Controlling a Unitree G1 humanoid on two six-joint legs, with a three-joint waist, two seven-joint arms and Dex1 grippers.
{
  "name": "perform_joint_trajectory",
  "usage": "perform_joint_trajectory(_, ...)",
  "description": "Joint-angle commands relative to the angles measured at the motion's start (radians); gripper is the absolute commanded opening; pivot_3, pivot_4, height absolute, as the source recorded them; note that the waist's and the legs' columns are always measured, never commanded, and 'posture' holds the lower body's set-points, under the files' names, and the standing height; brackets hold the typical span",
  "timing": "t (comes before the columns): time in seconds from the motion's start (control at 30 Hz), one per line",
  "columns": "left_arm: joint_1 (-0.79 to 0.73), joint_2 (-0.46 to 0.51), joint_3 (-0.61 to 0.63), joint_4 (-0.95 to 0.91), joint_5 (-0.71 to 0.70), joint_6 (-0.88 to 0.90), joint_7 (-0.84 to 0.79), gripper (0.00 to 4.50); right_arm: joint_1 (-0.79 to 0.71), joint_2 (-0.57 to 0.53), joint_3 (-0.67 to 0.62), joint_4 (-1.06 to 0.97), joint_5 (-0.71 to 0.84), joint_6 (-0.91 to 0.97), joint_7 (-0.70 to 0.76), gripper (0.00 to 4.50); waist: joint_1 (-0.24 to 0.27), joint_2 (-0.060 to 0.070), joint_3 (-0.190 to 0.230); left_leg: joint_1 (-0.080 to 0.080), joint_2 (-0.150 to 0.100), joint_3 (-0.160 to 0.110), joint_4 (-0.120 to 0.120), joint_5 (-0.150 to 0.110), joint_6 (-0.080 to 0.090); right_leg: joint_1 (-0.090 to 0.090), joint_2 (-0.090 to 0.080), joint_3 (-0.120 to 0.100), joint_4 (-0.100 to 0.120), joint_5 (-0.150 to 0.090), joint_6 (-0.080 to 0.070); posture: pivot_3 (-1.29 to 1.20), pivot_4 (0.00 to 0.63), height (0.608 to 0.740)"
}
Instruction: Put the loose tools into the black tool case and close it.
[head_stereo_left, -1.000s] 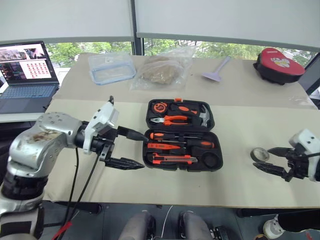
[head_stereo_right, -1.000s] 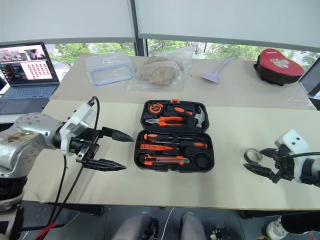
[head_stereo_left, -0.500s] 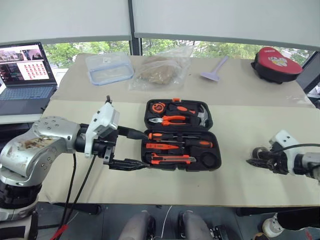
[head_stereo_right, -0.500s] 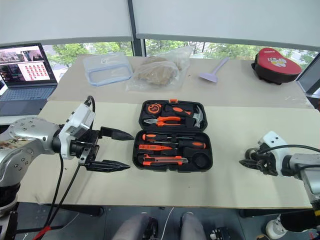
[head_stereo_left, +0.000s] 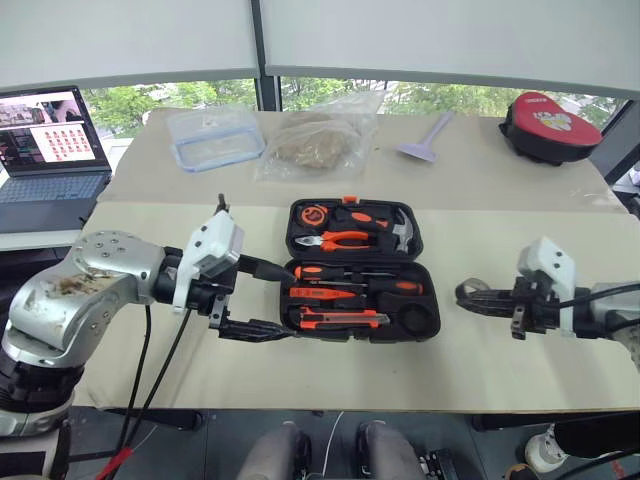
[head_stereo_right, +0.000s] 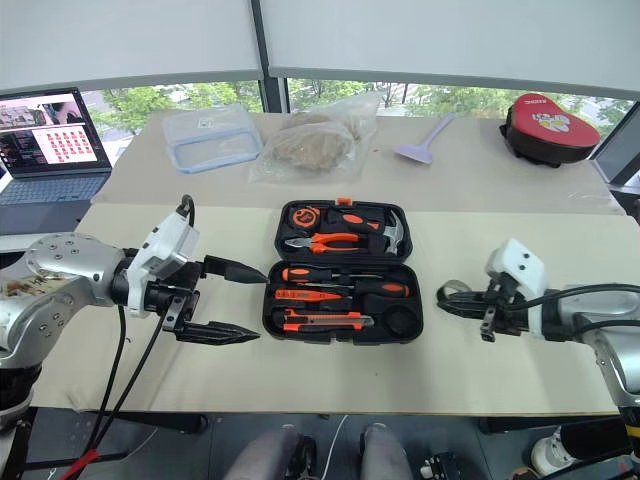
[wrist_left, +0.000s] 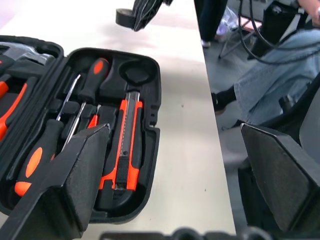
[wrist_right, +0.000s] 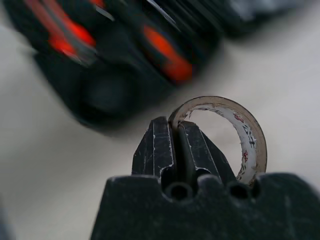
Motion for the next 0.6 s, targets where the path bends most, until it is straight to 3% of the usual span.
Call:
perform_joint_trajectory(0.03, -0.011, 0.006, -0.009, 0.002, 0.019, -0.040, -0.007, 4.50, -0.014, 0.021, 0.052, -0.115, 0.013, 0.034, -0.042, 0.01, 0.004, -0.001, 0.000, 0.000, 0.000, 0.000, 0.000, 0.000, 0.000, 0.000, 0.000, 0.000, 0.000, 0.000, 0.000, 0.00, 0.150, 0.728)
perform_joint_trajectory(0.37, -0.025, 0.002, -0.027, 0.008, 0.026, -0.054, 0.000, 4.50, -0.069, 0.079, 0.201, -0.073, -0.091, 0.017, -0.113, 0.01, 0.007, -0.001, 0.000, 0.000, 0.000, 0.000, 0.000, 0.000, 0.000, -0.001, 0.000, -0.001, -0.001, 0.000, 0.000, 0.00, 0.150, 0.728)
perform_joint_trajectory(0.6, -0.021, -0.006, -0.027, 0.014, 0.041, -0.065, 0.006, 4.50, -0.067, 0.069, 0.223, -0.089, -0.104, 0.017, -0.095, 2.35, 0.006, -0.001, 0.000, 0.000, 0.000, 0.000, 0.000, 0.000, 0.000, 0.000, 0.001, -0.001, -0.001, 0.000, 0.000, 0.00, 0.150, 0.728)
